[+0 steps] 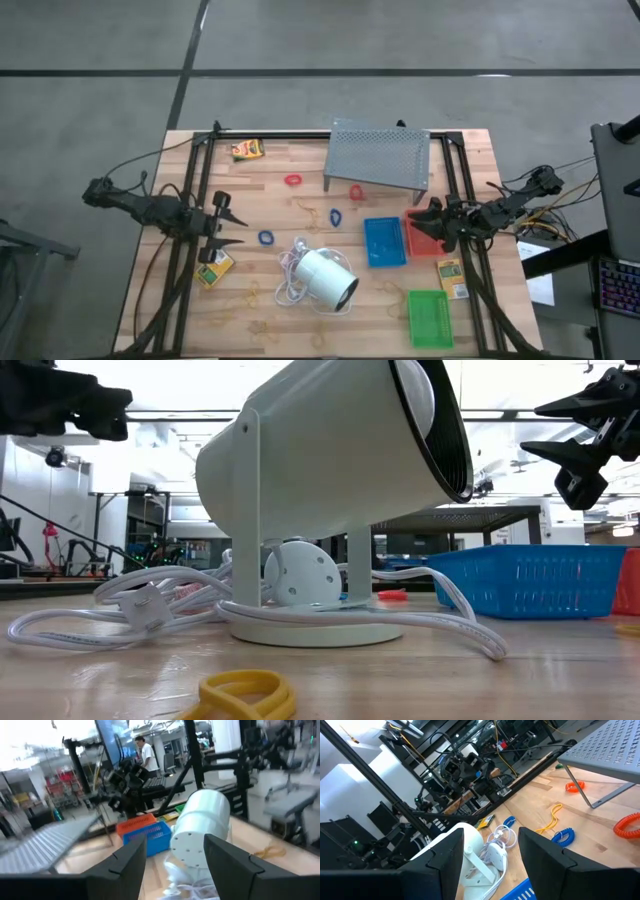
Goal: Pick & Place Office Desk Supplies
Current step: Put the yellow rubber band into the blue bin
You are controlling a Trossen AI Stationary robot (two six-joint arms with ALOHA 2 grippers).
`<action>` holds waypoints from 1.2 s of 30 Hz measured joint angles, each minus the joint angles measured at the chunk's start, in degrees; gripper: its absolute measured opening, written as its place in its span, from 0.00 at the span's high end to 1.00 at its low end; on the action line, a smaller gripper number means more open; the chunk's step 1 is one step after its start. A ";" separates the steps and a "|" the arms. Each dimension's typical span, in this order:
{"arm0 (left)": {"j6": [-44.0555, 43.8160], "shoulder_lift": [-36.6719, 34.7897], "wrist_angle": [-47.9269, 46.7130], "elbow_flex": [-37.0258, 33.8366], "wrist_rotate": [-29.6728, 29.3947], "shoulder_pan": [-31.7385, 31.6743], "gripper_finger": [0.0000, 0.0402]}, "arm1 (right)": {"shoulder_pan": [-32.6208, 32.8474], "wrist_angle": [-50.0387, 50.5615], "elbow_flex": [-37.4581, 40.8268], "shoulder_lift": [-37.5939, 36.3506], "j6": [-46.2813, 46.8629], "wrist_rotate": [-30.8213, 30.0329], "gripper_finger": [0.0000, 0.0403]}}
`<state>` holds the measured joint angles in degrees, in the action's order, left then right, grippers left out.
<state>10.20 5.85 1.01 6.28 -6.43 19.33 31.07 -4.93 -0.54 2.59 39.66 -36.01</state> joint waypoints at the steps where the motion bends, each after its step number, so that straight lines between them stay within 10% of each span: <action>1: -4.55 0.00 0.30 0.06 -0.84 0.00 0.50 | 0.00 0.00 0.00 0.00 0.00 -0.01 0.54; 13: -14.65 11.37 -6.85 6.36 -9.81 0.07 0.50 | 0.04 0.00 0.00 0.00 0.00 0.00 0.54; 25: -21.68 40.78 -9.25 21.72 -11.55 0.09 0.50 | 0.04 0.00 0.00 0.00 -0.01 0.00 0.54; 36: -35.99 63.69 -38.08 46.19 -17.39 6.74 0.50 | 0.04 0.00 0.00 0.04 -0.01 -0.01 0.54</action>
<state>-25.78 69.54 -37.06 52.47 -23.82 26.07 31.11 -4.93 -0.54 2.63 39.65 -36.02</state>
